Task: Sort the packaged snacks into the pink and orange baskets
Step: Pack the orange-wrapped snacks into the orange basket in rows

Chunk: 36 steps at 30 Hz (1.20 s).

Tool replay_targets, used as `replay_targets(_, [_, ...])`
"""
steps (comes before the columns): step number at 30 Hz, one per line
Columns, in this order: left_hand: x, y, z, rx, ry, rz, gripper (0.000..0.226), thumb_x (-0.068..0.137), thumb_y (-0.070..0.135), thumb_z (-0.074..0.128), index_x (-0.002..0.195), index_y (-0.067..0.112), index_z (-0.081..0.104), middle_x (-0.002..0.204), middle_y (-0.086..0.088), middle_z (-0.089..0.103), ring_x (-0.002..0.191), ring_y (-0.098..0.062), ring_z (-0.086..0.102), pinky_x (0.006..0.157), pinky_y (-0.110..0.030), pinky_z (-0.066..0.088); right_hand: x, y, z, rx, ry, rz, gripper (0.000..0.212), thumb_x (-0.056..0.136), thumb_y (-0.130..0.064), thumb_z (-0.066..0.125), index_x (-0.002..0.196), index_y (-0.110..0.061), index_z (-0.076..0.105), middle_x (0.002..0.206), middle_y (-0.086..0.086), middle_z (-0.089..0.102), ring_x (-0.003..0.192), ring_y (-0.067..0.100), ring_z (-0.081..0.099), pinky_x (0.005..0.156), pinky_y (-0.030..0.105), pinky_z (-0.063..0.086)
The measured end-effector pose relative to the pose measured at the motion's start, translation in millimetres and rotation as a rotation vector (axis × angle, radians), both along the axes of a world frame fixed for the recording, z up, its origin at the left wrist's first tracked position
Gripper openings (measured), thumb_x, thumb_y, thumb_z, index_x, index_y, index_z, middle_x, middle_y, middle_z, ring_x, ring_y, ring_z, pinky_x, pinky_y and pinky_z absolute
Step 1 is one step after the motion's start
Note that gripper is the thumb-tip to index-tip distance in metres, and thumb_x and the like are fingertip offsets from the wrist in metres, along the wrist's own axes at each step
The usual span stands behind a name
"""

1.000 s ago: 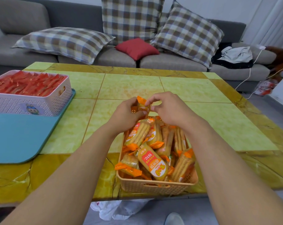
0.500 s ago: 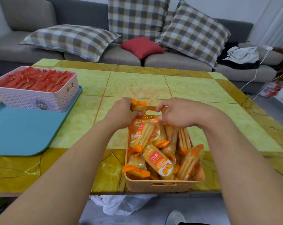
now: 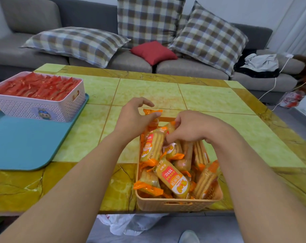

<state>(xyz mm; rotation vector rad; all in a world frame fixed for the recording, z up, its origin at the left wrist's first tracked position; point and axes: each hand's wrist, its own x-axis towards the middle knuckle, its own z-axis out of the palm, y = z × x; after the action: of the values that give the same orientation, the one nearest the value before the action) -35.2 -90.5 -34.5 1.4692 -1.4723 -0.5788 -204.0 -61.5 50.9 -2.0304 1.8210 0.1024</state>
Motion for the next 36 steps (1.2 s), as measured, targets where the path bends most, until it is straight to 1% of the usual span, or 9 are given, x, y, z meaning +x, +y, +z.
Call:
replay_targets(3, [2.2, -2.1, -4.1, 0.014, -0.088, 0.013, 0.010, 0.082, 0.030, 0.081, 0.092, 0.028, 0.078, 0.116, 0.011, 0.067, 0.111, -0.007, 0.060, 0.086, -0.021, 0.039, -2.8, -1.0, 9.1, -0.083, -0.219, -0.068, 0.045, 0.079, -0.035, 0.082, 0.110, -0.009, 0.064, 0.101, 0.009, 0.066, 0.083, 0.020, 0.059, 0.075, 0.038, 0.051])
replay_targets(7, [-3.0, -1.3, -7.2, 0.081, -0.081, -0.013, 0.007, 0.086, 0.026, 0.077, 0.092, 0.027, 0.079, 0.108, 0.010, 0.073, 0.105, -0.008, 0.064, 0.083, -0.021, 0.042, -9.0, -19.1, 9.1, -0.272, -0.601, -0.200, 0.036, 0.086, -0.026, 0.076, 0.119, -0.027, 0.061, 0.095, 0.002, 0.071, 0.079, 0.017, 0.068, 0.067, 0.033, 0.051])
replay_targets(11, [-7.3, -2.9, -9.8, 0.147, -0.056, -0.041, 0.009, 0.086, 0.028, 0.077, 0.094, 0.031, 0.081, 0.100, 0.011, 0.076, 0.098, -0.009, 0.068, 0.089, -0.034, 0.055, -14.7, -33.8, -5.8, -0.289, -0.471, -0.170, 0.044, 0.085, -0.016, 0.072, 0.124, -0.034, 0.067, 0.087, -0.003, 0.066, 0.065, 0.016, 0.062, 0.058, 0.030, 0.047])
replay_targets(14, [-10.2, -3.4, -8.2, 0.177, -0.074, -0.006, 0.010, 0.086, 0.030, 0.077, 0.095, 0.032, 0.081, 0.106, 0.010, 0.074, 0.104, -0.011, 0.066, 0.093, -0.035, 0.054, -16.1, -37.5, -17.0, -0.287, -0.361, -0.169, 0.048, 0.075, -0.010, 0.083, 0.114, -0.032, 0.064, 0.103, 0.000, 0.065, 0.071, 0.016, 0.067, 0.060, 0.035, 0.056])
replay_targets(18, [-13.1, -2.3, -8.1, 0.176, -0.042, 0.016, 0.011, 0.087, 0.023, 0.076, 0.096, 0.026, 0.081, 0.098, 0.005, 0.077, 0.094, -0.010, 0.070, 0.083, -0.026, 0.054, -16.1, -41.3, -23.2, -0.368, -0.285, -0.131, 0.029, 0.081, -0.007, 0.076, 0.097, -0.029, 0.064, 0.101, 0.000, 0.063, 0.068, 0.009, 0.057, 0.047, 0.024, 0.036])
replay_targets(21, [-12.3, 0.3, -9.1, 0.160, -0.027, -0.001, 0.010, 0.089, 0.020, 0.074, 0.095, 0.024, 0.080, 0.088, 0.009, 0.076, 0.077, 0.002, 0.070, 0.071, -0.015, 0.050, -13.4, -42.6, -30.5, -0.353, -0.274, -0.035, 0.036, 0.083, -0.003, 0.070, 0.105, -0.030, 0.074, 0.115, 0.000, 0.068, 0.086, 0.016, 0.064, 0.058, 0.022, 0.044])
replay_targets(24, [-12.4, 3.6, -11.9, 0.140, -0.030, 0.003, 0.010, 0.090, 0.023, 0.073, 0.096, 0.028, 0.079, 0.095, 0.010, 0.074, 0.087, -0.004, 0.068, 0.074, -0.022, 0.049, -10.3, -45.1, -38.3, -0.393, -0.258, -0.013, 0.043, 0.085, -0.009, 0.076, 0.121, -0.030, 0.069, 0.127, 0.001, 0.064, 0.107, 0.021, 0.063, 0.076, 0.027, 0.049])
replay_targets(28, [-12.0, 9.8, -14.3, 0.137, -0.042, 0.045, 0.009, 0.090, 0.026, 0.071, 0.094, 0.032, 0.077, 0.093, 0.011, 0.071, 0.087, -0.007, 0.066, 0.071, -0.024, 0.048, -4.7, -47.0, -38.5, -0.416, -0.251, -0.030, 0.040, 0.071, -0.011, 0.090, 0.096, -0.026, 0.063, 0.104, 0.000, 0.066, 0.085, 0.018, 0.061, 0.056, 0.026, 0.044])
replay_targets(36, [14.6, 33.5, -7.9, 0.186, -0.112, 0.024, 0.020, 0.080, 0.023, 0.083, 0.094, 0.033, 0.073, 0.083, 0.011, 0.067, 0.061, -0.001, 0.055, 0.049, -0.011, 0.036, 15.4, -42.8, -32.4, -0.314, -0.233, 0.066, 0.042, 0.062, -0.014, 0.096, 0.089, -0.029, 0.068, 0.099, -0.001, 0.068, 0.085, 0.018, 0.065, 0.066, 0.027, 0.049])
